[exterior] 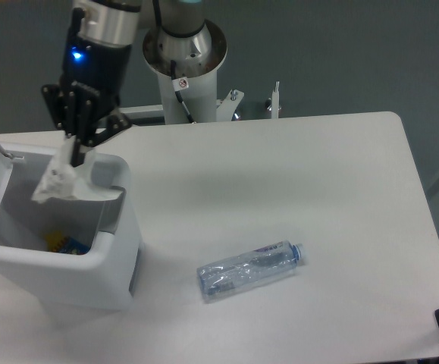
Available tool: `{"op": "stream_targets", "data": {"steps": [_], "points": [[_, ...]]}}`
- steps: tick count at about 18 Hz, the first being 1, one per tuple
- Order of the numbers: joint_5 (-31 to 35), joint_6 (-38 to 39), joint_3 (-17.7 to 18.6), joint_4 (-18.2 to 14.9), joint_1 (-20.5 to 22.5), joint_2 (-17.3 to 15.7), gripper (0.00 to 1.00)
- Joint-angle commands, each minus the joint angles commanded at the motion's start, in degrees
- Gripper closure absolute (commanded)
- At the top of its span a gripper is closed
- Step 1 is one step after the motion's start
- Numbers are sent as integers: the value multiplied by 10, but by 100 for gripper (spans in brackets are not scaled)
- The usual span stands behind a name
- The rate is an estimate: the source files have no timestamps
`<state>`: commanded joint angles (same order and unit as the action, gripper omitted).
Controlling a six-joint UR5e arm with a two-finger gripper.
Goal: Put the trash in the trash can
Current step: 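Carry the tissue over the white bin and open the gripper, then move the open gripper back over the clear plastic bottle and lower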
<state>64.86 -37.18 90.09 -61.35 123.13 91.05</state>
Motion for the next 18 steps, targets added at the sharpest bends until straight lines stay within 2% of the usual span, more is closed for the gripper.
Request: {"op": "stream_targets", "data": {"steps": [1,3,10,11,14,18], "points": [[1,0,0,1,-1,3,18],[1,1,5,5,-1,9,12],[2,27,-3,18,10,24,5],[2,35,-4,27,23,26,1],[3,41,-7,59,68,35,0],[4,33,-11,71,124,62,0]]}}
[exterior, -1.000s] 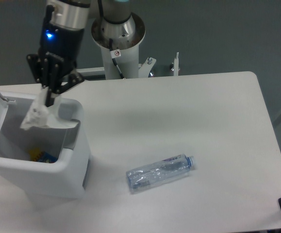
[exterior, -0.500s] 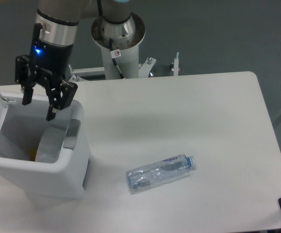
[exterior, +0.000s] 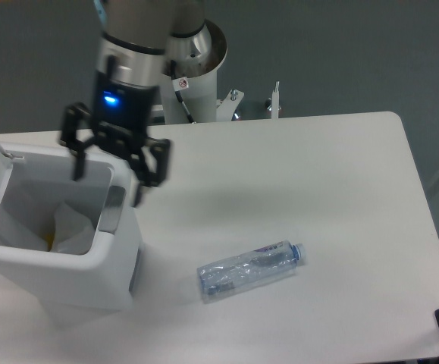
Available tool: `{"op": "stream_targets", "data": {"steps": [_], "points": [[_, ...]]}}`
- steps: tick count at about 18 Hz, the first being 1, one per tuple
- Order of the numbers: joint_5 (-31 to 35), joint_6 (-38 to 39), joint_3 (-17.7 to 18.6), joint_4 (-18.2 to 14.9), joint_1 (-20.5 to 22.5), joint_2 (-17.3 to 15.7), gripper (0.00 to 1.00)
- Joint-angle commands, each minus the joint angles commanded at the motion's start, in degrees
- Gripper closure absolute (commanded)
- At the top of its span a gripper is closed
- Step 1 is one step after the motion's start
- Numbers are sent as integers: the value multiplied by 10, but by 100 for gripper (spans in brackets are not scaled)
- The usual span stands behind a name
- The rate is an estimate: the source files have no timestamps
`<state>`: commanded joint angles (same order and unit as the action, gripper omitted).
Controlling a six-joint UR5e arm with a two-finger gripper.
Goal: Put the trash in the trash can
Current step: 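Move the open gripper back over the clear plastic bottle and lower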
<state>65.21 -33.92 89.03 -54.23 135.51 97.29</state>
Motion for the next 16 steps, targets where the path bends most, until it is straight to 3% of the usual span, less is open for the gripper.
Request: {"op": "stream_targets", "data": {"steps": [7,14,16], "points": [[-1,-67,0,0,84,57,0],[3,-97,-1,3,88,113,0],[4,-98,-3,17,87,131,0]]}}
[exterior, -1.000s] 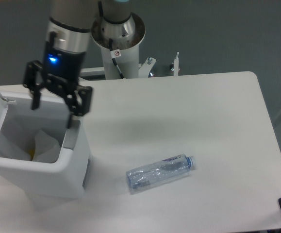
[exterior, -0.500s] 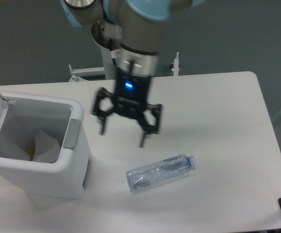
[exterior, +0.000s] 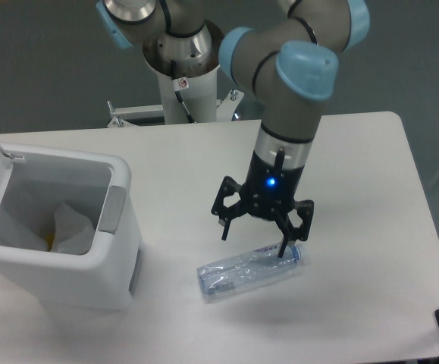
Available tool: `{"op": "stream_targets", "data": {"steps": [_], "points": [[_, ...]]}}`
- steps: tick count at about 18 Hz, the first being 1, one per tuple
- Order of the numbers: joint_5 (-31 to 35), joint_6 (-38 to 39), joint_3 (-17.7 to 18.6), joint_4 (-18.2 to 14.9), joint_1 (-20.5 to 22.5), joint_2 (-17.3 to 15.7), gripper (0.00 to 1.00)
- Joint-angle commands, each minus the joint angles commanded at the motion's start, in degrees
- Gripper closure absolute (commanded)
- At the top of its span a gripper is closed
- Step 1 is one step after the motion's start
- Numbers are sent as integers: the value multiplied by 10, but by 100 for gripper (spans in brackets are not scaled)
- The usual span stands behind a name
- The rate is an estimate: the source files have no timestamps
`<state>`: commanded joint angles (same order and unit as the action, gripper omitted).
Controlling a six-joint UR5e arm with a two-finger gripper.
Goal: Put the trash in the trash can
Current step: 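Move the open gripper back over the clear plastic bottle and lower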
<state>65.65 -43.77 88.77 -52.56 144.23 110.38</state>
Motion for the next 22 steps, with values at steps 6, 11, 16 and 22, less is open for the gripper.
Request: {"op": "stream_targets", "data": {"steps": [6,11,16,22], "points": [[46,-76,-4,-5,-13,40,0],[79,-85,-3,-7,-39,62,0],[137,-106,-4,-7,-71,82,0],[152,-117,-2,-2,-96,100,0]]}}
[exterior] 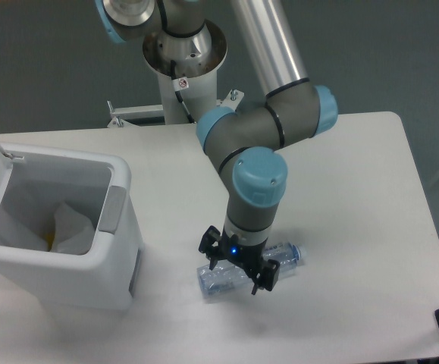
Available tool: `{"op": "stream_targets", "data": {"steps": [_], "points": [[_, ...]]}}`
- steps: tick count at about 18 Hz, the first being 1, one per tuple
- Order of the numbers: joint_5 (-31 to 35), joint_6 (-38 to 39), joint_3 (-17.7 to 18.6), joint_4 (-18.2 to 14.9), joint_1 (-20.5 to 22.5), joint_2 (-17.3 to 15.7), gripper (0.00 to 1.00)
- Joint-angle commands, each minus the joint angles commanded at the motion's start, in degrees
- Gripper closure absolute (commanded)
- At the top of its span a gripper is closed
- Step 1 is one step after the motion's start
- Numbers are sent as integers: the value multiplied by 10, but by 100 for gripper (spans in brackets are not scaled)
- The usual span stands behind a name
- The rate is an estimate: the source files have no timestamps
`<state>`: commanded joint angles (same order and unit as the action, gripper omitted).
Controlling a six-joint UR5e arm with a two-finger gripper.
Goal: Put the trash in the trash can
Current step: 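Move the open gripper back over the clear plastic bottle and lower, then rotate the gripper around the bottle and close on its body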
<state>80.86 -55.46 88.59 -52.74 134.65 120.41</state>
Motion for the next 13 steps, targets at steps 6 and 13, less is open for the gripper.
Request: {"op": "stream_targets", "data": {"steps": [6,13], "points": [[6,-28,-6,0,-19,15,0],[40,-55,-33,-5,-43,40,0]]}}
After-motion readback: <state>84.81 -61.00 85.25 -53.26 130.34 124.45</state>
